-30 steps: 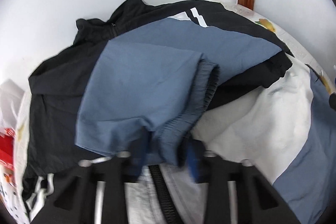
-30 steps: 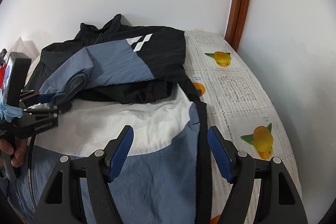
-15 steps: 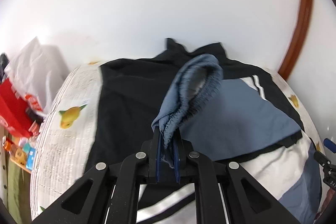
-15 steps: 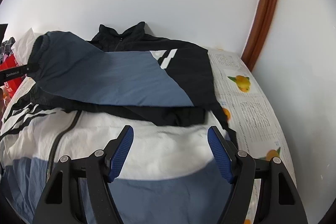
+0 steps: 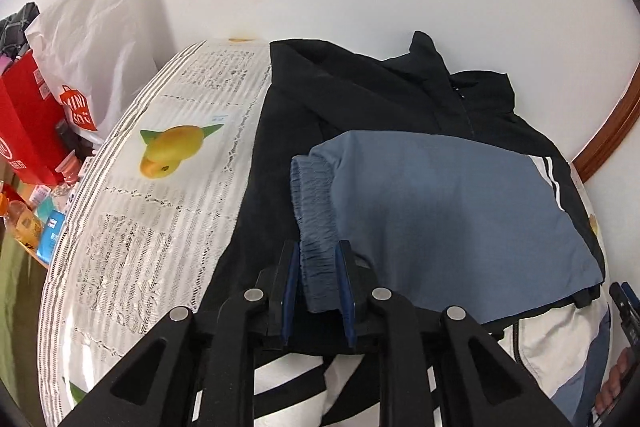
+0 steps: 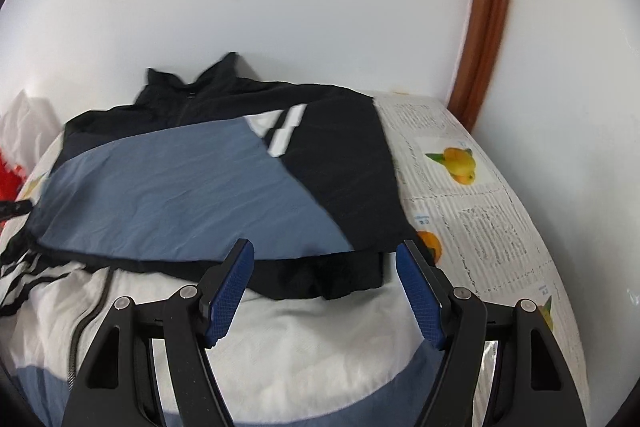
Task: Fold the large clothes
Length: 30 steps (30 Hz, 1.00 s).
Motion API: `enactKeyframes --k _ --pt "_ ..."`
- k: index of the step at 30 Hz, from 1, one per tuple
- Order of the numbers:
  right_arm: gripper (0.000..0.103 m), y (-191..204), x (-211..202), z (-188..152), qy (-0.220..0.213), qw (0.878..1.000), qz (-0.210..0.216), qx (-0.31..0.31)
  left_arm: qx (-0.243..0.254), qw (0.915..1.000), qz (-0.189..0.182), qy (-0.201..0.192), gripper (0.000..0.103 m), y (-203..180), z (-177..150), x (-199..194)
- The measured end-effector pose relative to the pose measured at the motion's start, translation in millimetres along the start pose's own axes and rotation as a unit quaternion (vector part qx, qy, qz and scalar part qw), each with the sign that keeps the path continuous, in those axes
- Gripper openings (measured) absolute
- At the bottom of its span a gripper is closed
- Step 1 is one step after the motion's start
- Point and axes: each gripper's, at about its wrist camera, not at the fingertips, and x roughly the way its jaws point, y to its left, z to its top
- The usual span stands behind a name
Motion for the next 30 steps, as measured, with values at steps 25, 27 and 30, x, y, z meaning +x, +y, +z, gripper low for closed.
enactKeyframes --k 25,27,30 --pt "0.073 -42.3 -82.5 -49.4 0.034 0.999 -0.028 0.031 0.057 0.9967 -0.021 -0.054 0.026 -3.7 -61.4 -115.3" --pt "0.073 -51.8 -94.0 -64.1 0.035 0.998 -0.037 0.036 0.059 0.9965 -0.022 -0.054 0.035 1.7 -75.3 -124.3" --pt "0.073 -62.9 -103.1 -88.0 0.047 0.997 -0.043 0.035 0.052 0.9972 -0.025 -0.048 0.045 13.5 -97.2 -134.3"
